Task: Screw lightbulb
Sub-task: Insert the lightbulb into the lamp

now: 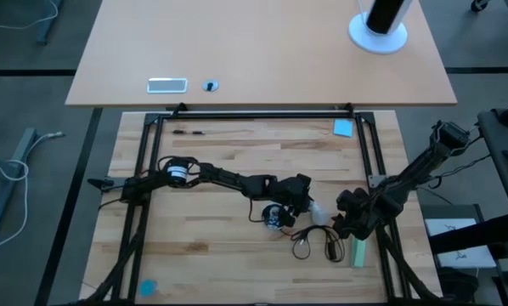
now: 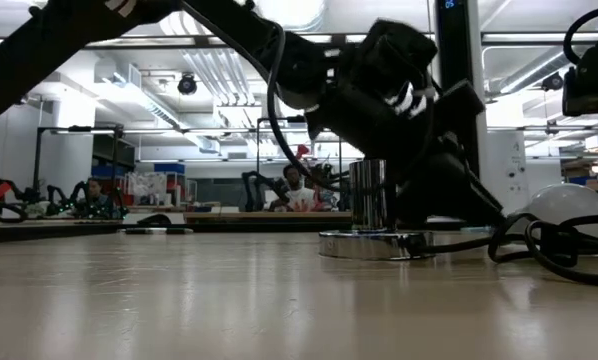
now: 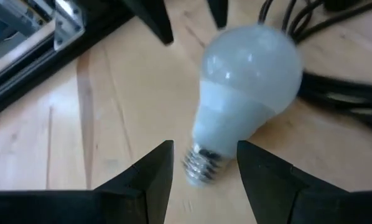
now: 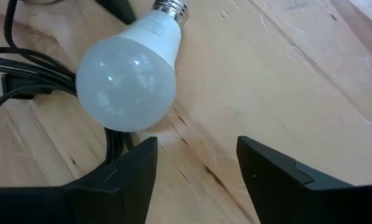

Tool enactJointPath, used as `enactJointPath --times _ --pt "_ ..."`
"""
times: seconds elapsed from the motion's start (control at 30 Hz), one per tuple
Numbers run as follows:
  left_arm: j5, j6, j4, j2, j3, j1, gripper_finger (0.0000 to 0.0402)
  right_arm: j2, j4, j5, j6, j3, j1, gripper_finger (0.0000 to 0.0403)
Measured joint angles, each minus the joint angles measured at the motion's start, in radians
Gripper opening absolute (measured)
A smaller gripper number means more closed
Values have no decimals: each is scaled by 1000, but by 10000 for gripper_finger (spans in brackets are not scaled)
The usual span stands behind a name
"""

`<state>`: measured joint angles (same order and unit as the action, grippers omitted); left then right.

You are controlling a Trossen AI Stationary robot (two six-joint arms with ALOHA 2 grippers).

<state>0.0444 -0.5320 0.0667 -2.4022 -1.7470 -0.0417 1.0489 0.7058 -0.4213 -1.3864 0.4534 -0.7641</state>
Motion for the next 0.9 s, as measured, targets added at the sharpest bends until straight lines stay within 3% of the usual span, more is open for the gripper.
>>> enactJointPath --times 0.23,0.7,0.9 --pt "60 39 43 -40 -11 1 169 0 -15 0 38 0 26 218" --pt "76 50 83 -40 -8 -4 169 0 -41 -40 139 -5 72 190" --pt "74 123 59 -34 -8 -5 169 0 -41 -65 149 -16 92 174"
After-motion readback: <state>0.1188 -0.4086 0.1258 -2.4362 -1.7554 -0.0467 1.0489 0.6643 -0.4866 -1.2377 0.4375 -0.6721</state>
